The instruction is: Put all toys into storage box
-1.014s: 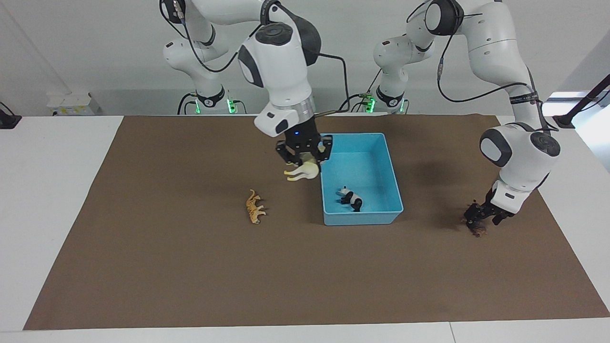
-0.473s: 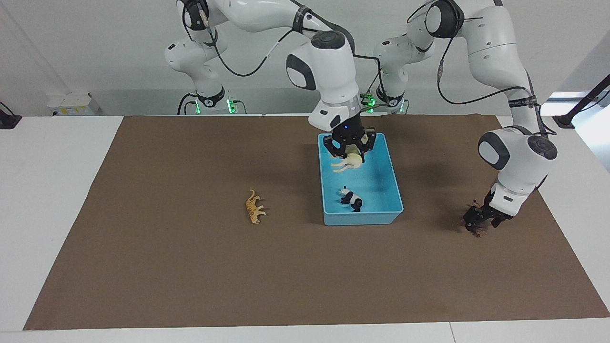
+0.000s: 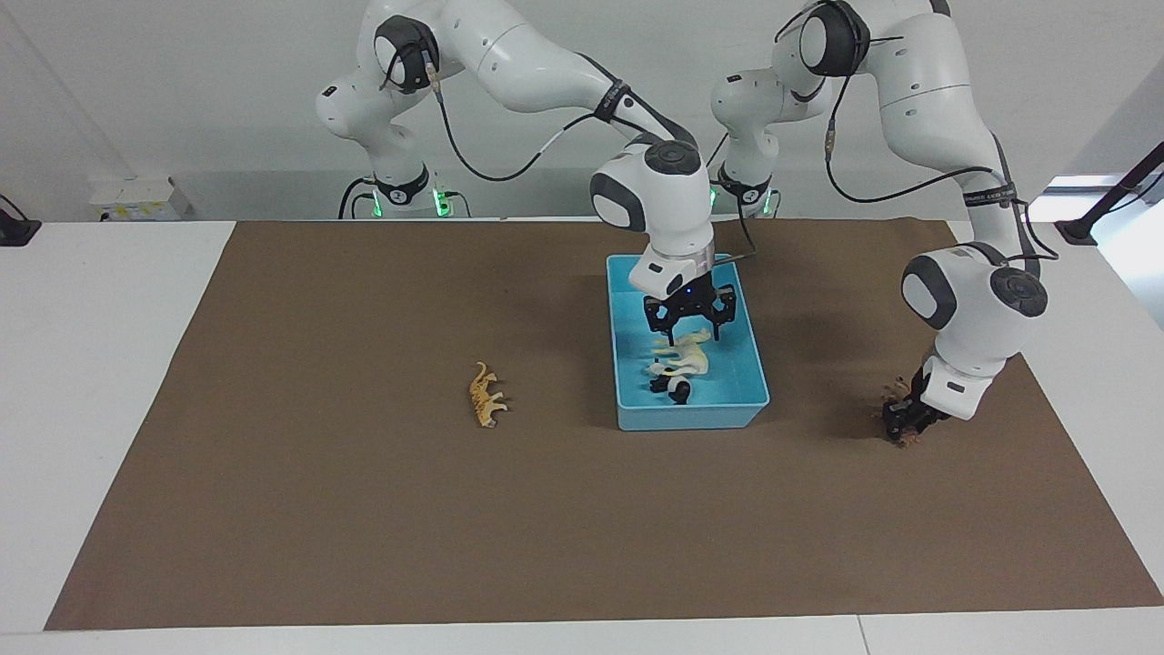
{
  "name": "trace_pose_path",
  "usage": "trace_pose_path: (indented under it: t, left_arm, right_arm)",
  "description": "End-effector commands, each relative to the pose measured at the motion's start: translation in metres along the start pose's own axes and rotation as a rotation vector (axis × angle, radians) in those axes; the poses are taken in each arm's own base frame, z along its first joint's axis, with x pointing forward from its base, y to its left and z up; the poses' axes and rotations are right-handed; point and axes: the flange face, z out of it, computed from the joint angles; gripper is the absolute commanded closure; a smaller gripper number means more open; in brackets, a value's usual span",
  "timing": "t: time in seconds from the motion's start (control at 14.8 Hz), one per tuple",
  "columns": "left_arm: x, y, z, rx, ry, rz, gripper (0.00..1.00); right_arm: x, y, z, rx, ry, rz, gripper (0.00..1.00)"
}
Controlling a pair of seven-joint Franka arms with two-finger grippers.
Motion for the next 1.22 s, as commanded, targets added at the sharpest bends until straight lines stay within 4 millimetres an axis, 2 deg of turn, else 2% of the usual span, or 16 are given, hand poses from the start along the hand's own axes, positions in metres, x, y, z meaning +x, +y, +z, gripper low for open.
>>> trace_pose_path:
  t: [0.0, 0.07, 0.14, 0.27, 0.34, 0.41, 0.47, 0.54, 0.68, 0.74, 0.95, 1.01, 1.08, 1.15]
  left_arm:
    - [0.025, 0.012, -0.041, 0.017, -0.091, -0.135, 1.0]
    - [0.021, 0.021, -0.052, -0.001, -0.123, -0.189, 1.0]
    - [0.011, 0.041, -0.061, -0.017, -0.17, -0.222, 1.0]
    - [-0.019, 0.091, -0.093, -0.001, -0.276, -0.277, 1.0]
    - [-0.039, 0.125, -0.117, -0.01, -0.282, -0.303, 1.0]
    - [-0.051, 0.155, -0.132, -0.051, -0.29, -0.375, 1.0]
    - [-0.061, 0.183, -0.139, -0.061, -0.3, -0.443, 1.0]
    - [-0.078, 0.226, -0.137, -0.044, -0.306, -0.45, 1.0]
    - [-0.114, 0.281, -0.126, -0.035, -0.287, -0.453, 1.0]
    - [-0.134, 0.301, -0.116, -0.04, -0.267, -0.463, 1.0]
    - [-0.177, 0.322, -0.087, -0.056, -0.23, -0.434, 1.0]
    - [-0.179, 0.322, -0.088, -0.055, -0.231, -0.429, 0.77]
    - [-0.179, 0.323, -0.088, -0.054, -0.231, -0.429, 0.12]
    - [-0.178, 0.324, -0.09, -0.054, -0.229, -0.426, 0.0]
  right_arm:
    - [0.019, 0.01, -0.028, -0.042, -0.008, 0.093, 0.0]
    - [0.037, 0.02, -0.043, -0.056, -0.003, 0.123, 0.0]
    - [0.061, 0.041, -0.062, -0.08, 0.008, 0.162, 0.0]
    - [0.102, 0.083, -0.108, -0.089, 0.047, 0.225, 0.0]
    - [0.122, 0.108, -0.122, -0.095, 0.054, 0.221, 0.0]
    - [0.135, 0.129, -0.127, -0.114, 0.041, 0.17, 0.0]
    - [0.142, 0.143, -0.133, -0.126, 0.031, 0.098, 0.0]
    - [0.144, 0.156, -0.129, -0.143, 0.008, 0.044, 0.0]
    - [0.15, 0.196, -0.119, -0.173, -0.03, 0.025, 0.0]
    - [0.149, 0.214, -0.111, -0.187, -0.054, -0.006, 0.0]
    - [0.13, 0.264, -0.076, -0.188, -0.062, -0.059, 0.0]
    - [0.122, 0.277, -0.058, -0.19, -0.048, -0.08, 0.0]
    - [0.114, 0.288, -0.04, -0.193, -0.037, -0.088, 0.0]
    - [0.111, 0.297, -0.027, -0.192, -0.027, -0.083, 0.0]
